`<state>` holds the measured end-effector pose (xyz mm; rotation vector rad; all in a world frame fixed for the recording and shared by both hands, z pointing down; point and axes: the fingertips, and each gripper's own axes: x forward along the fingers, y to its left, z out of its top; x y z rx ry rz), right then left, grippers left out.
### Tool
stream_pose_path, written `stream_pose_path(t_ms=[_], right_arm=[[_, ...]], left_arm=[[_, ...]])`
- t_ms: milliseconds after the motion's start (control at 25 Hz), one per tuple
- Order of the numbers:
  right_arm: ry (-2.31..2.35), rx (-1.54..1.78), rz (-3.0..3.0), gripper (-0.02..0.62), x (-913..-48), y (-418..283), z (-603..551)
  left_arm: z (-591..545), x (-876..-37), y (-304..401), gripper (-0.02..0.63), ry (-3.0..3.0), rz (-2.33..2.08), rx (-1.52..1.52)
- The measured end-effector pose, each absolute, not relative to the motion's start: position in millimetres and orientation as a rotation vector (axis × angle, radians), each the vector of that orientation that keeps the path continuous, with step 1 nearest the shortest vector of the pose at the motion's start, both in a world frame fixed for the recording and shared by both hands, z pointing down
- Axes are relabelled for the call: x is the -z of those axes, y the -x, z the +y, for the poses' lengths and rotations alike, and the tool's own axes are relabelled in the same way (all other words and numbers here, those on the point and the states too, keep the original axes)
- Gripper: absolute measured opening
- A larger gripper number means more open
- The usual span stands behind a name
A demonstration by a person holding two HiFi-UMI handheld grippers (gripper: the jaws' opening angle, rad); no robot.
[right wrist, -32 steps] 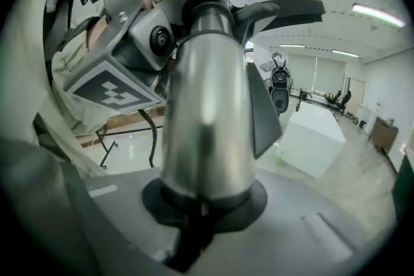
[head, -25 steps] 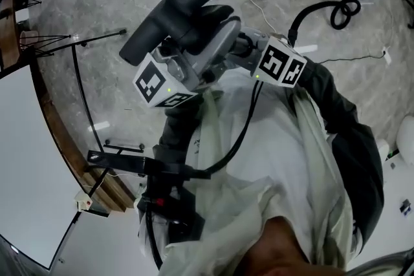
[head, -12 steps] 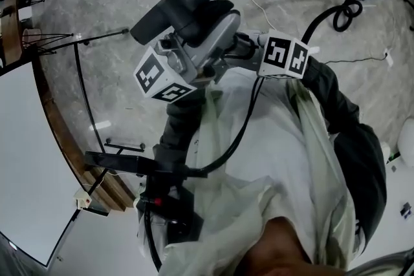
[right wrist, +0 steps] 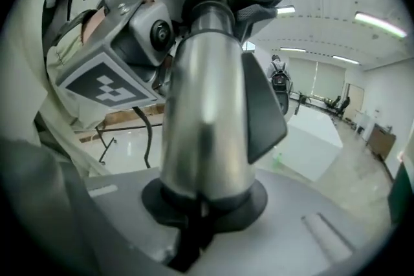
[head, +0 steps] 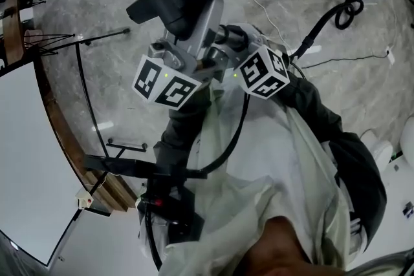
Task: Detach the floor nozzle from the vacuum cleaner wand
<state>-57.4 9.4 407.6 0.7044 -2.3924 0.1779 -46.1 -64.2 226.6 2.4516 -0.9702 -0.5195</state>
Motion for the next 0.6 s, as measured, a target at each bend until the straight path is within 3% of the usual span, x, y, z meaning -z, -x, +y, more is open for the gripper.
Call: stream_pose_path(t_ms=[120, 360, 600], right_arm=[[-0.433, -0.250, -2.504, 0.038, -406.9, 64.9, 26.6], [0.243, -0.314, -2.618, 0.041, -360.0, 45.7, 85.6], [0.790, -0.592, -2.533, 0.043, -351.2, 36.9, 116.5]], left_arm=[[-58.0, -225.1, 40.4, 0.071, -2.489, -0.899, 0.542], [24.2, -163.4, 11.3, 0.075, -2.825, -0.089, 0.855], [22.9, -169.0, 17.0, 0.075, -2.756, 0.070, 0.916]])
